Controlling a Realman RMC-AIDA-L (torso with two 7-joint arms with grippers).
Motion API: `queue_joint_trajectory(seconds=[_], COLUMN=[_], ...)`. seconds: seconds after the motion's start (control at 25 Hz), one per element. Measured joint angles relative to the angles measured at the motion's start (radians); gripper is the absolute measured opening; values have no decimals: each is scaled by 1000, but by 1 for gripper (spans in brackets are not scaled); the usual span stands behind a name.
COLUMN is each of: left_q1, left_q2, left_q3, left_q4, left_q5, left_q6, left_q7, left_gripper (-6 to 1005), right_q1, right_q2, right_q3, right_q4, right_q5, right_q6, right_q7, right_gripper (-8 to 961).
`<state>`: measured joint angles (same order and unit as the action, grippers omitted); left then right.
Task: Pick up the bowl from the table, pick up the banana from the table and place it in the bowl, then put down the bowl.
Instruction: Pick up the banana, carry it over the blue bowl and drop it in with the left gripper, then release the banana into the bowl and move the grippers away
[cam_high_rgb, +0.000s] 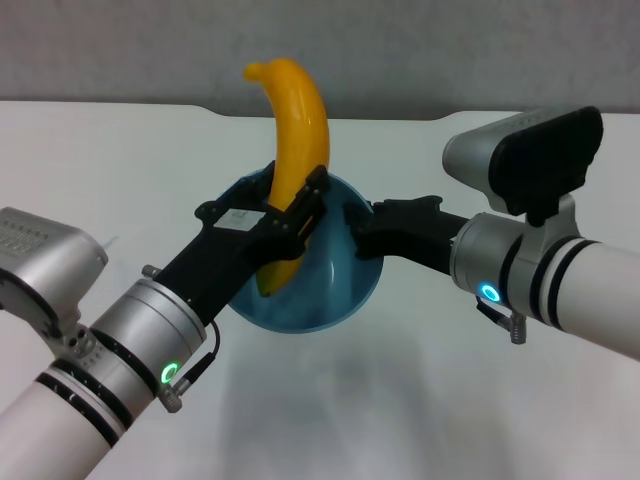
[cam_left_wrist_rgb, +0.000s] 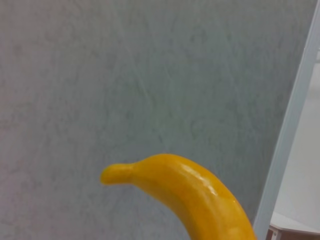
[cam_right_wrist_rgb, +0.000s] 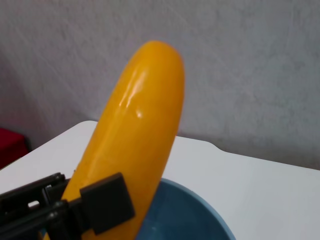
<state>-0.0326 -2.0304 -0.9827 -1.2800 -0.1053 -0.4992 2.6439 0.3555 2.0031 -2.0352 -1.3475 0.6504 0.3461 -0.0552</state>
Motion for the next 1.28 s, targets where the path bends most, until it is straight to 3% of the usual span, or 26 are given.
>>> queue_joint_trajectory(seconds=[0.36,0.64,0.84,1.0,1.28], left_q1=[5,10,32,51,41], left_q2=[0,1,2,1,-1], left_q3=[-1,-5,-50,-122,-245], left_q4=[1,2,-10,-42,-138], left_q5=[-3,-4,5,11,85], left_q6=[0,1,23,147,558], left_q7=[-3,-3,-4,-7,5], left_gripper=[551,632,804,875,897], right_q1=[-21,-34,-43,-29,84], right_q2=[-1,-1,-1,-3,-3], right_q3=[19,33,50,92,166], right_q4=[-18,-23,-4,22,79], right_q5=[-1,-2,-5,-6,-7], right_q6=[-1,1,7,69,242], right_q7=[-8,-17,-18,-18,-18], right_gripper=[52,53,53,54,54])
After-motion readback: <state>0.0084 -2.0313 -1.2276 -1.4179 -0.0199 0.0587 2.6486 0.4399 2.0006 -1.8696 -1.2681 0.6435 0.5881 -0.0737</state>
